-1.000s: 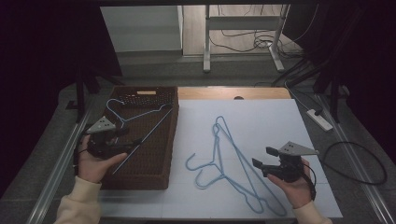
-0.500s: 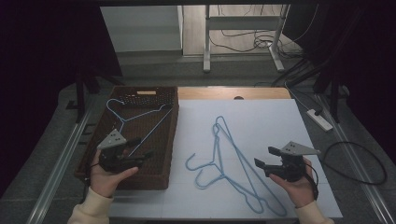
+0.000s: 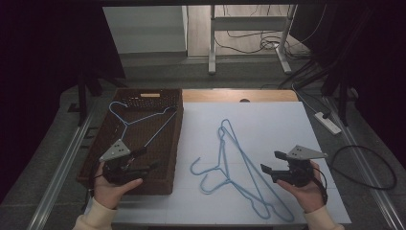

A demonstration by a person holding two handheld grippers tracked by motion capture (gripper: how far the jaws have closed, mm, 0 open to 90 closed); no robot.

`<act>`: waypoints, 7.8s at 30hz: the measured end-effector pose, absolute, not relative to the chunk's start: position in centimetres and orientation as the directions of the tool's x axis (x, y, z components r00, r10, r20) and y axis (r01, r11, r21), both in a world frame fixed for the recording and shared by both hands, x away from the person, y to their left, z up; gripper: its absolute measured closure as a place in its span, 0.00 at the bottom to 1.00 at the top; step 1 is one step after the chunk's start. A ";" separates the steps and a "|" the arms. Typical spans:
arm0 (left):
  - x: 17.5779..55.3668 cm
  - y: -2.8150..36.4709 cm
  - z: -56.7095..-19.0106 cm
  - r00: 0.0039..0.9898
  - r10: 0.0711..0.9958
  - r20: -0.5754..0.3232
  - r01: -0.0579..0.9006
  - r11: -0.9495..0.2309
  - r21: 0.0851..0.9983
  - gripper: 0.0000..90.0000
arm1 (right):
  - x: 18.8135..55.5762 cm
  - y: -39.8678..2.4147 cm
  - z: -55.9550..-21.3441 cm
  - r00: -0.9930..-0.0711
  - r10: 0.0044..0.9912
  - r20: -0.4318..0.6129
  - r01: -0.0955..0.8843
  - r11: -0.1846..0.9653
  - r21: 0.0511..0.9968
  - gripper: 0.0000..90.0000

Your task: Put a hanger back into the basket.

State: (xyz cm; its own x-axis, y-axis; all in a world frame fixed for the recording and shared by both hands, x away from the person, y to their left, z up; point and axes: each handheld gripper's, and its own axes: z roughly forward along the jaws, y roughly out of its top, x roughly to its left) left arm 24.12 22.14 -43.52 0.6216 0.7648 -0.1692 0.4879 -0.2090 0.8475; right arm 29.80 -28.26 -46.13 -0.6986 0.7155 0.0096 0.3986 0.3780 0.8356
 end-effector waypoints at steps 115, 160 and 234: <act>23.8 22.3 -44.0 0.627 0.759 -0.176 0.485 -0.203 0.851 0.35 | 33.0 -15.6 -43.6 -0.916 0.264 -0.302 0.055 0.829 0.557 0.96; 24.8 12.2 -43.1 0.758 0.620 -0.202 0.479 -0.319 0.818 0.35 | 32.7 -18.5 -38.5 -0.802 0.582 -0.136 0.201 0.478 0.855 0.97; 27.7 9.3 -39.7 0.721 0.610 -0.328 0.535 -0.189 0.824 0.97 | 28.8 -22.0 -39.3 -0.749 0.649 -0.137 0.086 0.300 0.950 0.44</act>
